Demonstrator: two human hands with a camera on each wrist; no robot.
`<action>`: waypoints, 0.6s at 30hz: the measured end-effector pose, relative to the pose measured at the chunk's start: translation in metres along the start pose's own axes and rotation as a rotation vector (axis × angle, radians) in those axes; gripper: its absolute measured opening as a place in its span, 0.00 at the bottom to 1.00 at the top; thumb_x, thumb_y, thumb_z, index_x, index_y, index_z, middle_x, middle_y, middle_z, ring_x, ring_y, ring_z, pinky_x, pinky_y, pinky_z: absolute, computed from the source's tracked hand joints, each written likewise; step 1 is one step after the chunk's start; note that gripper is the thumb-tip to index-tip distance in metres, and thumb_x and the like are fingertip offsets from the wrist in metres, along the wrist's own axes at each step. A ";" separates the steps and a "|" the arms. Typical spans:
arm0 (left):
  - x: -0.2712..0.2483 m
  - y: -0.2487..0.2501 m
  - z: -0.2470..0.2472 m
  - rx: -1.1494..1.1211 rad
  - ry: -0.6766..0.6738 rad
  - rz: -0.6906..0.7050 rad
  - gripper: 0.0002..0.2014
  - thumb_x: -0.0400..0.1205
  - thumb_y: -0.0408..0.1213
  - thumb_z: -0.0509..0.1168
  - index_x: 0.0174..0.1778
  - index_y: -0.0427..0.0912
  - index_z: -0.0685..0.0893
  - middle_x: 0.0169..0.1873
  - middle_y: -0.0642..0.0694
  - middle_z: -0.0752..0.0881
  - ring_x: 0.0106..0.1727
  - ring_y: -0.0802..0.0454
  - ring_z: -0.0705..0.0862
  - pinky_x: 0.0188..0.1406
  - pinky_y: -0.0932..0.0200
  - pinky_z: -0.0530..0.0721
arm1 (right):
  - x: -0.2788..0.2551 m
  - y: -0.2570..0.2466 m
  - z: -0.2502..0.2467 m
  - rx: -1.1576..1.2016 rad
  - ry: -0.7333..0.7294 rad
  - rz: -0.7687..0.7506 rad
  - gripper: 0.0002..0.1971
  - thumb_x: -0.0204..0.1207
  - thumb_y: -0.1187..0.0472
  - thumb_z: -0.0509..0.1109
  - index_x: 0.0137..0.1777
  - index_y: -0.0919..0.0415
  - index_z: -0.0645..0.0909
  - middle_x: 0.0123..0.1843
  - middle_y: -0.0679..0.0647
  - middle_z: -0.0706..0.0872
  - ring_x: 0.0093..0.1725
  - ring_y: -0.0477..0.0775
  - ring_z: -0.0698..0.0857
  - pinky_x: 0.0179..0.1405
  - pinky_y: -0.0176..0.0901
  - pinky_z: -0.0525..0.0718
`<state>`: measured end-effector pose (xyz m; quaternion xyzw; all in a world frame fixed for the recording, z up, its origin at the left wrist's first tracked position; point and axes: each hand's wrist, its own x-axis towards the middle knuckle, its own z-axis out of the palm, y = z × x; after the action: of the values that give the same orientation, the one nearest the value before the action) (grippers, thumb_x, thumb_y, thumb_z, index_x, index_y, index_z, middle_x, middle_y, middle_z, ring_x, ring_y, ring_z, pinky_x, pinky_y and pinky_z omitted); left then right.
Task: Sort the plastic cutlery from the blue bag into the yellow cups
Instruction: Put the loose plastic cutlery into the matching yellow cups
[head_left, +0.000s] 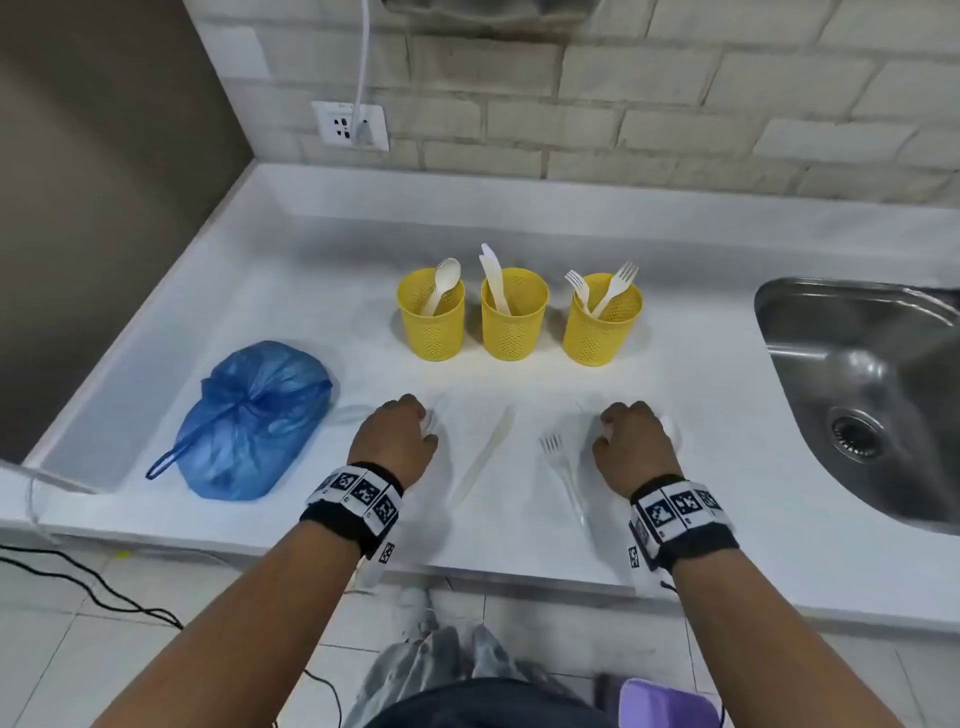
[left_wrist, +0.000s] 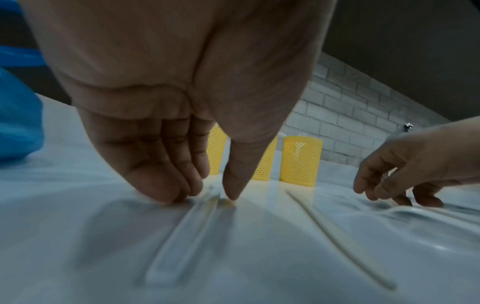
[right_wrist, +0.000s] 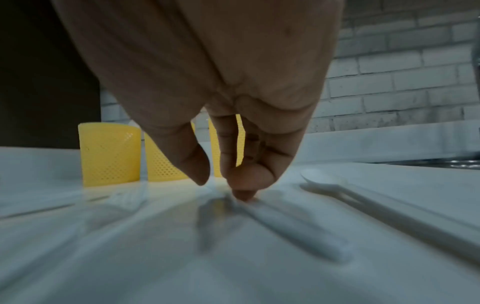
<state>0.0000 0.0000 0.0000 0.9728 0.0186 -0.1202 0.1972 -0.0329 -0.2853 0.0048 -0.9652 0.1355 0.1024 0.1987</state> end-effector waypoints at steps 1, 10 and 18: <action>0.001 0.000 0.001 0.007 -0.013 -0.007 0.19 0.84 0.44 0.69 0.70 0.43 0.79 0.64 0.43 0.86 0.65 0.44 0.83 0.63 0.53 0.79 | 0.002 0.000 0.001 -0.027 0.001 0.004 0.17 0.83 0.63 0.66 0.70 0.67 0.79 0.68 0.65 0.78 0.65 0.66 0.83 0.64 0.51 0.78; 0.004 0.007 0.003 -0.014 -0.012 -0.048 0.17 0.83 0.37 0.66 0.68 0.39 0.81 0.61 0.40 0.86 0.62 0.39 0.85 0.57 0.52 0.81 | 0.011 -0.004 0.001 -0.264 0.007 0.015 0.11 0.87 0.63 0.61 0.63 0.61 0.82 0.65 0.58 0.86 0.69 0.58 0.81 0.72 0.47 0.69; -0.001 0.024 0.003 -0.253 0.101 0.001 0.10 0.85 0.34 0.62 0.58 0.35 0.84 0.53 0.38 0.83 0.55 0.39 0.82 0.52 0.56 0.74 | 0.008 -0.014 -0.008 -0.190 0.034 0.046 0.08 0.81 0.62 0.66 0.40 0.58 0.73 0.51 0.61 0.87 0.54 0.67 0.87 0.50 0.47 0.76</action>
<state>0.0007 -0.0229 0.0069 0.9451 0.0432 -0.0675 0.3169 -0.0196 -0.2784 0.0152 -0.9780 0.1505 0.1031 0.1013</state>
